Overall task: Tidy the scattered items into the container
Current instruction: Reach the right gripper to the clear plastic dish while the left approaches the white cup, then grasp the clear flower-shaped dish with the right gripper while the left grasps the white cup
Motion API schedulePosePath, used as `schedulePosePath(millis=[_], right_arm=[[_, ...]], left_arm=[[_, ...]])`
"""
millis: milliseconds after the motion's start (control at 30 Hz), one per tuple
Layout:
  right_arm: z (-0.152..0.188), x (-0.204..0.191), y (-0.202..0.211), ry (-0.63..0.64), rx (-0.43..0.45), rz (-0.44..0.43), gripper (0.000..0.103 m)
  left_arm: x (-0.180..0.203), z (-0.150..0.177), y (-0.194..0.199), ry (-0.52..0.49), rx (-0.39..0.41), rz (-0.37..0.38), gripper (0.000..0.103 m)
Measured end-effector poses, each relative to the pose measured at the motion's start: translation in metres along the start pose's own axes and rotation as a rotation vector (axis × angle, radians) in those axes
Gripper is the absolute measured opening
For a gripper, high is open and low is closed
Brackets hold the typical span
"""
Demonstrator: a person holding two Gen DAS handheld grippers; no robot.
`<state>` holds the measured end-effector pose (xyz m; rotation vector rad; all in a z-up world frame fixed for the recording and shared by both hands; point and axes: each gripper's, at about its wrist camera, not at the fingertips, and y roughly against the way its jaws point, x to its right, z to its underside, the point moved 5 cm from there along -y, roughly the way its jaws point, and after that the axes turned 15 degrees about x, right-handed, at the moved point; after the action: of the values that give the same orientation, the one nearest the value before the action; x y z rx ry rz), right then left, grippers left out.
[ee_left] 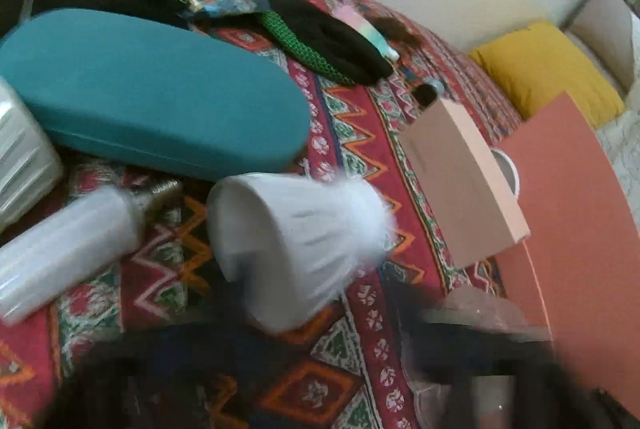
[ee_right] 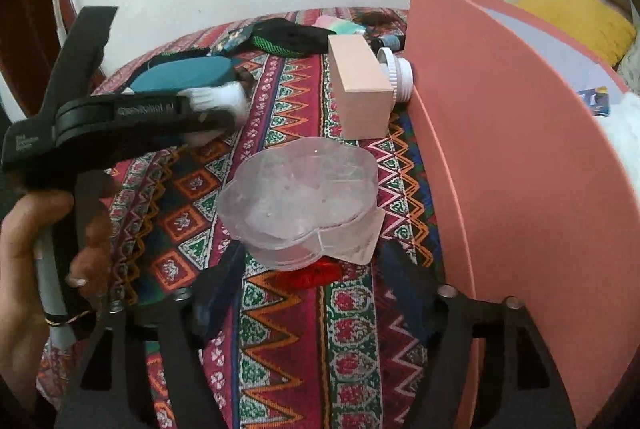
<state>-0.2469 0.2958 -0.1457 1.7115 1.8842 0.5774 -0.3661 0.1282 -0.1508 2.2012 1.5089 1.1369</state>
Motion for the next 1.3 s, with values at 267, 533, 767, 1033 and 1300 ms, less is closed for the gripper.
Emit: schedulePosePath(millis=[267,533,767,1033,1300], right_arm=[[-0.004,-0.008,-0.029,-0.068,-0.02,-0.001,0.098],[-0.01,-0.015,-0.047,-0.125,-0.038,-0.016,0.005],[-0.023,-0.036,-0.019,-0.068,0.033,-0.076,0.026],[-0.005,-0.017,-0.031,-0.266,-0.048,-0.116,0.097],[-0.014,0.005,-0.033,-0.298,0.019,0.019,0.097]], left_arm=[[-0.004,0.002,0.083,-0.092,0.091,-0.017,0.0],[-0.025,0.03,0.158,-0.14,0.138,-0.039,0.0],[-0.034,0.046,0.182,-0.149,0.139,-0.071,0.0],[-0.046,0.072,0.158,-0.154,0.036,-0.109,0.002],[-0.053,0.081,0.14,-0.155,-0.008,-0.114,0.011]])
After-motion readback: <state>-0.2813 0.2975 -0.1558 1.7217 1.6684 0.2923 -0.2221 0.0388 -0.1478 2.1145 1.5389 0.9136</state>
